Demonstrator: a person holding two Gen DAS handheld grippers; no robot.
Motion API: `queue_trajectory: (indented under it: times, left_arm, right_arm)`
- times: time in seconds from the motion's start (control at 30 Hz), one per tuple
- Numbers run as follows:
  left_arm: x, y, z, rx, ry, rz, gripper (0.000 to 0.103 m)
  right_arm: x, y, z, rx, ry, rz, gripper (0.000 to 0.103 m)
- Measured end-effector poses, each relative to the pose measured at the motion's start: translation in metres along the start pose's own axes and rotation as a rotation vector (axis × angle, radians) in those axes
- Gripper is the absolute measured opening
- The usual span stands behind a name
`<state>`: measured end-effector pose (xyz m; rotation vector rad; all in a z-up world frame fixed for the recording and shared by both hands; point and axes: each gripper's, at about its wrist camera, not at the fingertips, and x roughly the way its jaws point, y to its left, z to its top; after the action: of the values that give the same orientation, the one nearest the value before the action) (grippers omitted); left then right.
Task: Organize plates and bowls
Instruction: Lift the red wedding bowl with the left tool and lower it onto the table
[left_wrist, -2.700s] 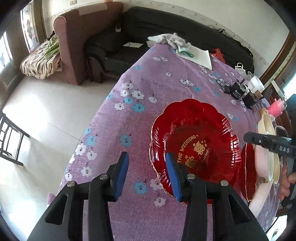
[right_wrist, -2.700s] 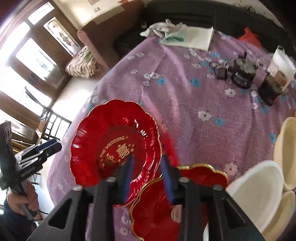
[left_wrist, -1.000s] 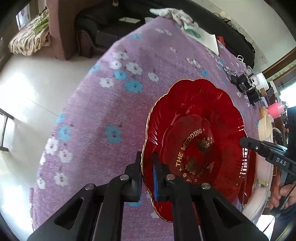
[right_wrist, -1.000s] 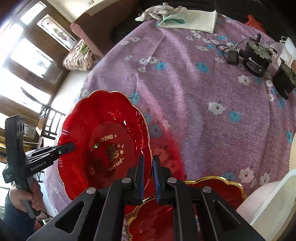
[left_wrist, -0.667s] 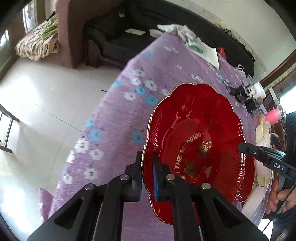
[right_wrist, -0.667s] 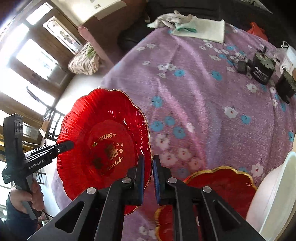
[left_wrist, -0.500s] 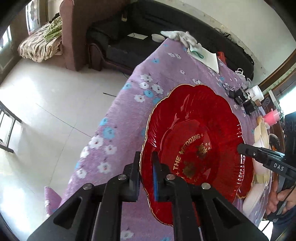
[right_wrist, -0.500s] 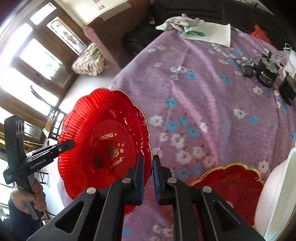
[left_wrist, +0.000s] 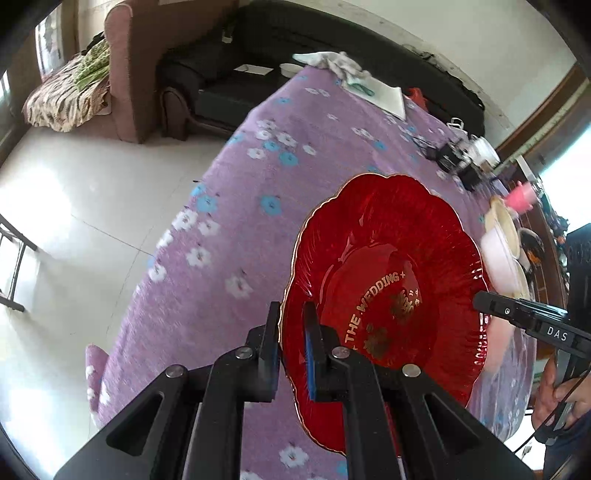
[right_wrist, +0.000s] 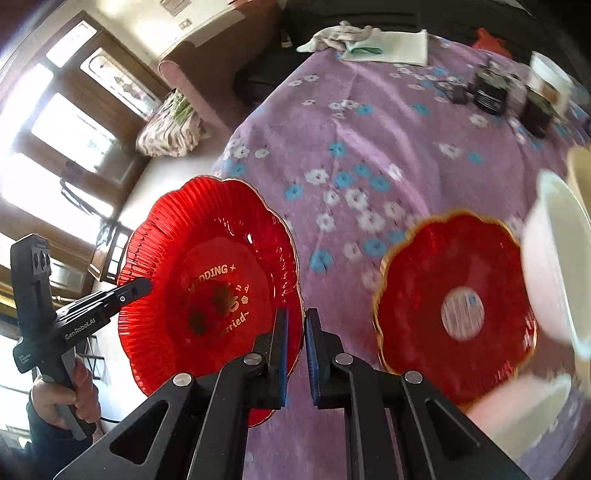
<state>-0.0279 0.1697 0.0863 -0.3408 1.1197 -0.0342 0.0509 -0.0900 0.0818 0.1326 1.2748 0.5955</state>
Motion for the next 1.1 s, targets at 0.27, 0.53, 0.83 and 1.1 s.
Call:
queue_trajectory:
  times: [0.27,0.53,0.83,1.1]
  left_arm:
    - [-0.024,-0.055,-0.031,0.076,-0.017,-0.042,0.012]
    - [-0.031,-0.147,-0.054,0.224,-0.012,-0.101,0.014]
    - [-0.012,-0.289,-0.089,0.477,0.04,-0.182,0.014]
    - [0.04,-0.412,-0.139,0.7,0.142,-0.241,0.014]
  right_arm:
    - [-0.053,-0.023,-0.052,0.057,-0.057,0.007,0.01]
    - [-0.128,-0.072,-0.114,0.147,-0.16,-0.019,0.01]
    - [-0.205,-0.166,-0.223,0.353,-0.247,-0.054,0.01]
    - [-0.26,-0.247,-0.309,0.572,-0.335,-0.151,0.01]
